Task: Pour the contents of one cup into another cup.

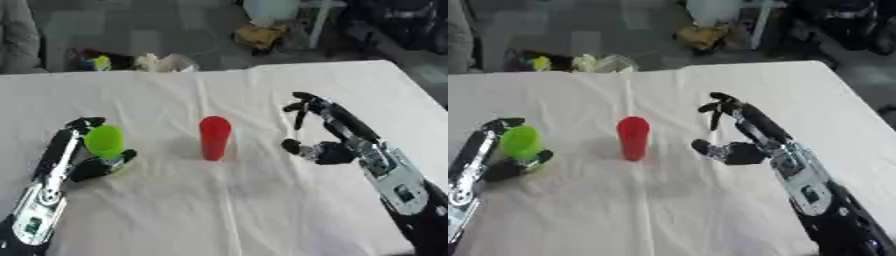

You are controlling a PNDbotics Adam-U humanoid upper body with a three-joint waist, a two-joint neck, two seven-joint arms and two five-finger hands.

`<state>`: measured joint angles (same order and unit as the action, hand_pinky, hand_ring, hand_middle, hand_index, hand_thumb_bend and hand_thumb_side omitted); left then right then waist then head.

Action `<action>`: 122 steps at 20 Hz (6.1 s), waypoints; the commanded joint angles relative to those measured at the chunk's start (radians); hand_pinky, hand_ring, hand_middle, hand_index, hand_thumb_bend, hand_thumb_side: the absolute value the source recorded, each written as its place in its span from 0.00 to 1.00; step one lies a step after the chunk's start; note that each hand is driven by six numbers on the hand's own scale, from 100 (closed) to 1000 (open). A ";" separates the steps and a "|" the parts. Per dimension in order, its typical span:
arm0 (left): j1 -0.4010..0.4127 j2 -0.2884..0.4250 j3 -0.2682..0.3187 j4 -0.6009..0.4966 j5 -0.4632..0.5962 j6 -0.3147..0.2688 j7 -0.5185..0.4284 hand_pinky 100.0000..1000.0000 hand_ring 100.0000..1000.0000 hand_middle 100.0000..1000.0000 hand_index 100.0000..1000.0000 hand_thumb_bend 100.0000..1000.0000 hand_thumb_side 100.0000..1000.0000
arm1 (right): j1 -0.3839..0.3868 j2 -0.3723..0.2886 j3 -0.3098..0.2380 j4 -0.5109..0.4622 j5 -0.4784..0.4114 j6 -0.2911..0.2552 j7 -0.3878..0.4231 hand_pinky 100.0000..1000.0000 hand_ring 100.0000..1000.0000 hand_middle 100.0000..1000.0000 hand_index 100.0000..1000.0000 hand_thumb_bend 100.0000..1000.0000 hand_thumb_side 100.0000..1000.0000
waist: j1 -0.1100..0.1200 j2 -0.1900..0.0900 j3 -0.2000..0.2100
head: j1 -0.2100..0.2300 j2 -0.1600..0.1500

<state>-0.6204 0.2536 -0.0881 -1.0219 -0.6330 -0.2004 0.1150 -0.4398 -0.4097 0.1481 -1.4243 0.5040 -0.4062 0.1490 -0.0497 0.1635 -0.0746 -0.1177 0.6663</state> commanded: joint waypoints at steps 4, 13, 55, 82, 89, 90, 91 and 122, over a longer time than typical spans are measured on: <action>-0.011 -0.009 -0.006 0.009 0.016 -0.013 -0.008 0.45 0.49 0.52 0.75 0.51 0.42 | -0.014 -0.017 -0.007 -0.015 -0.007 -0.005 0.002 0.95 1.00 0.41 0.81 0.46 0.78 | -0.001 -0.011 -0.002 | 0.000 -0.006; 0.005 -0.008 -0.010 -0.049 0.092 -0.009 0.010 0.35 0.33 0.37 0.70 0.17 0.29 | -0.012 -0.015 -0.008 -0.011 -0.009 -0.005 0.003 0.95 1.00 0.41 0.81 0.46 0.78 | -0.002 -0.015 0.006 | -0.002 -0.004; 0.080 0.029 -0.058 -0.493 0.350 0.035 -0.027 0.33 0.29 0.33 0.68 0.12 0.25 | -0.112 0.063 -0.006 0.291 0.043 -0.027 -0.160 0.94 1.00 0.41 0.78 0.50 0.72 | 0.047 -0.016 0.104 | -0.052 -0.011; 0.049 0.016 -0.082 -0.523 0.366 0.031 -0.050 0.34 0.29 0.33 0.68 0.11 0.25 | -0.230 0.104 0.031 0.416 0.155 -0.087 -0.149 0.94 1.00 0.40 0.79 0.50 0.74 | 0.051 0.002 0.176 | -0.086 -0.054; 0.045 0.014 -0.086 -0.525 0.368 0.030 -0.054 0.34 0.29 0.33 0.68 0.11 0.25 | -0.243 0.106 0.032 0.425 0.165 -0.095 -0.147 0.94 1.00 0.40 0.79 0.50 0.74 | 0.050 0.004 0.188 | -0.090 -0.060; 0.045 0.014 -0.086 -0.525 0.368 0.030 -0.054 0.34 0.29 0.33 0.68 0.11 0.25 | -0.243 0.106 0.032 0.426 0.165 -0.095 -0.147 0.94 1.00 0.40 0.79 0.50 0.74 | 0.050 0.004 0.188 | -0.090 -0.060; 0.045 0.014 -0.086 -0.525 0.368 0.030 -0.054 0.34 0.29 0.33 0.68 0.11 0.25 | -0.243 0.106 0.032 0.426 0.165 -0.095 -0.147 0.94 1.00 0.40 0.79 0.50 0.74 | 0.050 0.004 0.188 | -0.090 -0.060; 0.034 0.007 -0.094 -0.541 0.369 0.032 -0.055 0.34 0.28 0.32 0.68 0.10 0.25 | -0.279 0.139 0.047 0.467 0.215 -0.117 -0.109 0.91 0.93 0.23 0.69 0.31 0.62 | 0.049 0.023 0.235 | -0.102 -0.089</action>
<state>-0.5705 0.2541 -0.1811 -1.5417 -0.2648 -0.1708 0.0585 -0.7010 -0.2633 0.1979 -0.9536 0.7104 -0.5235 0.0386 -0.0031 0.2030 0.1599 -0.2181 0.5868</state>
